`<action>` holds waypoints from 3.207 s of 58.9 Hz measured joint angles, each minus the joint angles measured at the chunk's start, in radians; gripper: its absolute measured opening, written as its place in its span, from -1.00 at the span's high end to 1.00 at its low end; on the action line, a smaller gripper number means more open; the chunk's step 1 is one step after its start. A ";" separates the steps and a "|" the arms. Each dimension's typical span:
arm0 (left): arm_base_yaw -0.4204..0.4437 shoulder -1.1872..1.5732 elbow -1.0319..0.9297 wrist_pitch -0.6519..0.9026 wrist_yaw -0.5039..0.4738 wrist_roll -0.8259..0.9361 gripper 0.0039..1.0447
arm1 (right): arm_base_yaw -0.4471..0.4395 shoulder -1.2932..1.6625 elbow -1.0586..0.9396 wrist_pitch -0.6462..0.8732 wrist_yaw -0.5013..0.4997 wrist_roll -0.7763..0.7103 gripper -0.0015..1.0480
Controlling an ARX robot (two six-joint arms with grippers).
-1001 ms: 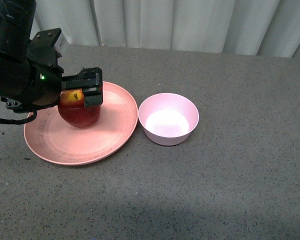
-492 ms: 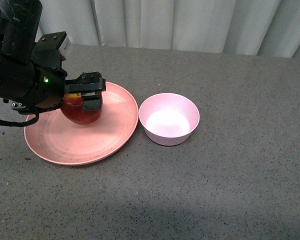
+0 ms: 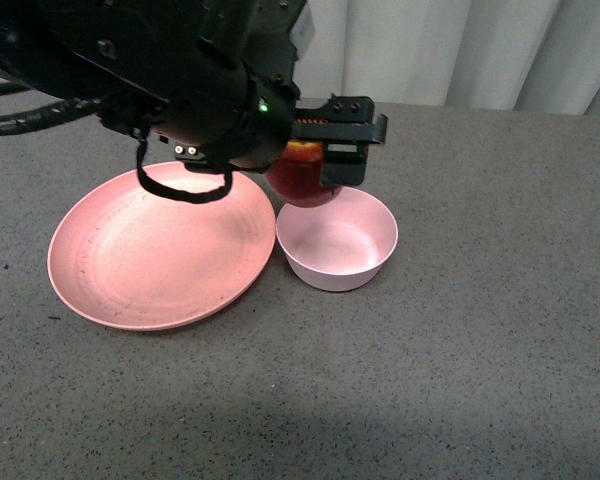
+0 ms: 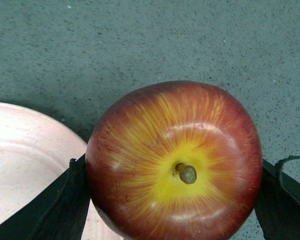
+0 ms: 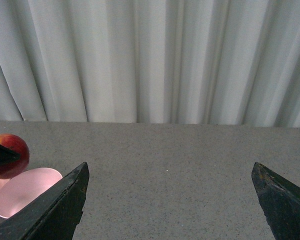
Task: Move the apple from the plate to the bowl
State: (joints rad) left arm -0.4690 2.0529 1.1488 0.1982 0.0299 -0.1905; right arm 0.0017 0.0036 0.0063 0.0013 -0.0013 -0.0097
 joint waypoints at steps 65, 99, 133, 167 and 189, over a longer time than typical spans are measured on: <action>-0.044 0.108 0.055 -0.053 -0.012 -0.019 -0.88 | 0.000 0.000 0.000 0.000 0.000 0.000 -0.82; 0.060 -0.317 -0.344 0.228 -0.289 -0.093 -0.88 | 0.000 0.000 0.000 0.000 0.000 0.000 -0.82; 0.230 -0.593 -0.860 0.970 -0.262 0.169 0.42 | 0.000 0.000 0.000 0.000 0.000 0.000 -0.82; 0.376 -1.062 -1.090 0.719 -0.121 0.182 0.93 | 0.000 0.000 0.000 0.000 0.000 0.000 -0.82; 0.466 -1.347 -1.129 0.484 -0.032 0.184 0.93 | 0.000 0.000 0.000 0.000 0.000 0.000 -0.82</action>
State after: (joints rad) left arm -0.0029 0.7063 0.0200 0.6823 -0.0025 -0.0067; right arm 0.0017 0.0036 0.0063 0.0013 -0.0017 -0.0101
